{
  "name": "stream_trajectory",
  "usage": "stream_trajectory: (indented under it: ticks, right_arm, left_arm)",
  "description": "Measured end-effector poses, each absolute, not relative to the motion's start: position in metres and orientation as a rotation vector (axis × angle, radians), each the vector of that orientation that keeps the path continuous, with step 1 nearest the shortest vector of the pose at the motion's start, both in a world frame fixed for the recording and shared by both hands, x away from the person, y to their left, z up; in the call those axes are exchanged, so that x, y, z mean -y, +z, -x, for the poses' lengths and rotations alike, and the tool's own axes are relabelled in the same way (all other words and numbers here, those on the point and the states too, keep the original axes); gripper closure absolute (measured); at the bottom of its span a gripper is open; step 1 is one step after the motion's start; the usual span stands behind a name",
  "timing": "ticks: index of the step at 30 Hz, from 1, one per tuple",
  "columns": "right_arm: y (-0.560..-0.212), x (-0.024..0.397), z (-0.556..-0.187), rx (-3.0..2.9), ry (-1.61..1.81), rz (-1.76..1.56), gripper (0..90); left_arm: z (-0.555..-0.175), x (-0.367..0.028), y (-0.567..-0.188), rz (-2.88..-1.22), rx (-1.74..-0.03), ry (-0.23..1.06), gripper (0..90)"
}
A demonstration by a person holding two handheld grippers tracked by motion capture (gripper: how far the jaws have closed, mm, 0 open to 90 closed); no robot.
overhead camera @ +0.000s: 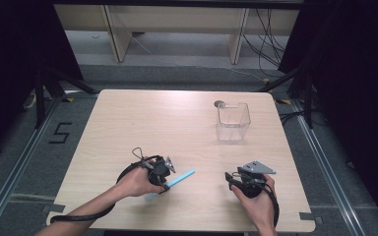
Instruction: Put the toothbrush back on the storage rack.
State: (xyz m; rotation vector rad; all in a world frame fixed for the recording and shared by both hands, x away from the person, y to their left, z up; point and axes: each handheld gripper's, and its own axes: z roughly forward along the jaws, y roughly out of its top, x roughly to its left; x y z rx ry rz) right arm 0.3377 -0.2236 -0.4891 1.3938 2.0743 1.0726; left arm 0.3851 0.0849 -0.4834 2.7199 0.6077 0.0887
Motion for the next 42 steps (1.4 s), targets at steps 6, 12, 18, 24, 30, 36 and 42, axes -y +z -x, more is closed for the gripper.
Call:
stream_trajectory:
  ticks: [6,12,18,24,30,36,42]
  right_arm:
    - [-0.4895,0.2227,-0.3384,-2.076,1.084,-1.401,46.2]
    - [-0.4894,0.2227,-0.3390,-2.087,1.088,-1.394,46.2]
    - [-0.4883,0.2243,-0.3397,-2.095,1.072,-1.378,46.2]
    - [-0.4891,0.2238,-0.3403,-2.098,1.089,-1.388,46.2]
    - [-0.4897,0.2233,-0.3413,-2.105,1.086,-1.372,46.2]
    - [-0.4888,0.2232,-0.3403,-2.104,1.086,-1.393,46.2]
    - [-0.4894,0.2236,-0.3402,-2.103,1.097,-1.390,46.2]
  left_arm:
    - [-0.3849,-0.0839,-0.4829,-2.733,-0.582,0.088,68.7]
    - [-0.3854,-0.0832,-0.4817,-2.769,-0.523,0.090,72.7]
    - [-0.3855,-0.0831,-0.4814,-2.779,-0.501,0.091,76.2]
    - [-0.3859,-0.0831,-0.4806,-2.799,-0.483,0.096,77.9]
    - [-0.3857,-0.0826,-0.4801,-2.821,-0.457,0.098,78.2]
    - [-0.3854,-0.0828,-0.4800,-2.827,-0.434,0.106,78.4]
    - [-0.3858,-0.0849,-0.4774,-2.828,-0.386,0.115,83.0]
